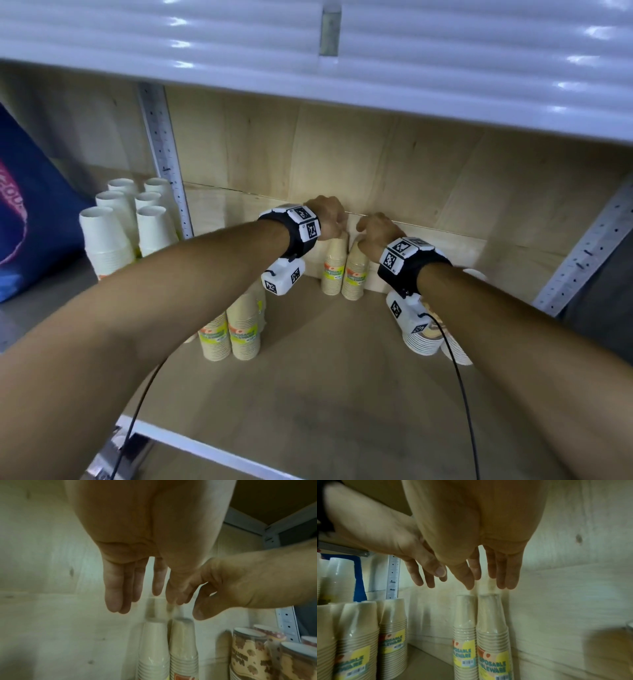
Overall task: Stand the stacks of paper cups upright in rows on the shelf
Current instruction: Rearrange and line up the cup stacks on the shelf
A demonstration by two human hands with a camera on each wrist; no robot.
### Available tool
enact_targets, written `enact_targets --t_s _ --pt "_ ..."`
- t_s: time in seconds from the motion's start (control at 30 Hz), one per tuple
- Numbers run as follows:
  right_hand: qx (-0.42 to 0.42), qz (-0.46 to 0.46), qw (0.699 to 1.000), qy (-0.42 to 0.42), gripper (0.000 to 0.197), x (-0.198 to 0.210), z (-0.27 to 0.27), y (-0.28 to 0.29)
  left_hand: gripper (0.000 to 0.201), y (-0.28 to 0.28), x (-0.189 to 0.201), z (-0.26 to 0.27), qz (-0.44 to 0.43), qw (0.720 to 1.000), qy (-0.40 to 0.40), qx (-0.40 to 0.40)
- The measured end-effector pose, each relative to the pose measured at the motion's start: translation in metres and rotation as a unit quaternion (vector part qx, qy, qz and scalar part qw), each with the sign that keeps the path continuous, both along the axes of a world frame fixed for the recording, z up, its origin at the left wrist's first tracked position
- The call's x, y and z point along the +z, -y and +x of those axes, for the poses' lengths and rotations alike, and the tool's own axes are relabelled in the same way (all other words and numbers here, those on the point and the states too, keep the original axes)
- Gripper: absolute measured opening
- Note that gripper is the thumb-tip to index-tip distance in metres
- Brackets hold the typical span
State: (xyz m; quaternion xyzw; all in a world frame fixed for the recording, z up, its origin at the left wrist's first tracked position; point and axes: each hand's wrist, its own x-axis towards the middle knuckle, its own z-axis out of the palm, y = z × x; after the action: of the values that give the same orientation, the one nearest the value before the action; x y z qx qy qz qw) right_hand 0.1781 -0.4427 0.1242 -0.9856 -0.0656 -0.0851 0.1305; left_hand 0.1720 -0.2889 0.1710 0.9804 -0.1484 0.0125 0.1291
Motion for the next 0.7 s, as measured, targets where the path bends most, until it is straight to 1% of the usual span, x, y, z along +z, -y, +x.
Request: enact_targets --t_s 0.13,0.2,0.3,0.4,0.5,0.57,0.63,0.7 --pt "0.027 -0.018 0.999 -0.003 0.029 0.020 -0.017 -0.021 0.038 -0.020 0.026 -0.019 0.034 0.999 -0.013 0.002" --pt "0.043 -0.026 0.999 -0.011 0.031 0.026 -0.027 -0.036 0.035 -0.033 0.036 -0.032 0.053 0.998 -0.026 0.004" --pt "0.066 -0.014 0.997 -0.025 0.034 0.031 -0.042 -0.063 0.029 -0.054 0.046 -0.050 0.077 0.995 -0.059 0.026" --pt "0.093 -0.013 0.995 -0.040 0.034 0.034 -0.060 -0.093 0.025 -0.082 0.048 -0.066 0.086 0.992 -0.080 0.052" --pt "0.119 -0.007 0.992 -0.038 0.029 0.035 -0.077 -0.119 0.029 -0.106 0.045 -0.081 0.107 0.987 -0.088 0.077" --pt "0.129 -0.008 0.991 -0.035 0.028 0.035 -0.088 -0.134 0.029 -0.119 0.040 -0.090 0.136 0.982 -0.098 0.081" --pt "0.139 -0.001 0.990 -0.038 0.029 0.035 -0.098 -0.148 0.029 -0.130 0.036 -0.098 0.167 0.976 -0.112 0.082" --pt "0.151 0.002 0.987 -0.046 0.034 0.033 -0.107 -0.160 0.031 -0.138 0.029 -0.104 0.178 0.971 -0.133 0.087"
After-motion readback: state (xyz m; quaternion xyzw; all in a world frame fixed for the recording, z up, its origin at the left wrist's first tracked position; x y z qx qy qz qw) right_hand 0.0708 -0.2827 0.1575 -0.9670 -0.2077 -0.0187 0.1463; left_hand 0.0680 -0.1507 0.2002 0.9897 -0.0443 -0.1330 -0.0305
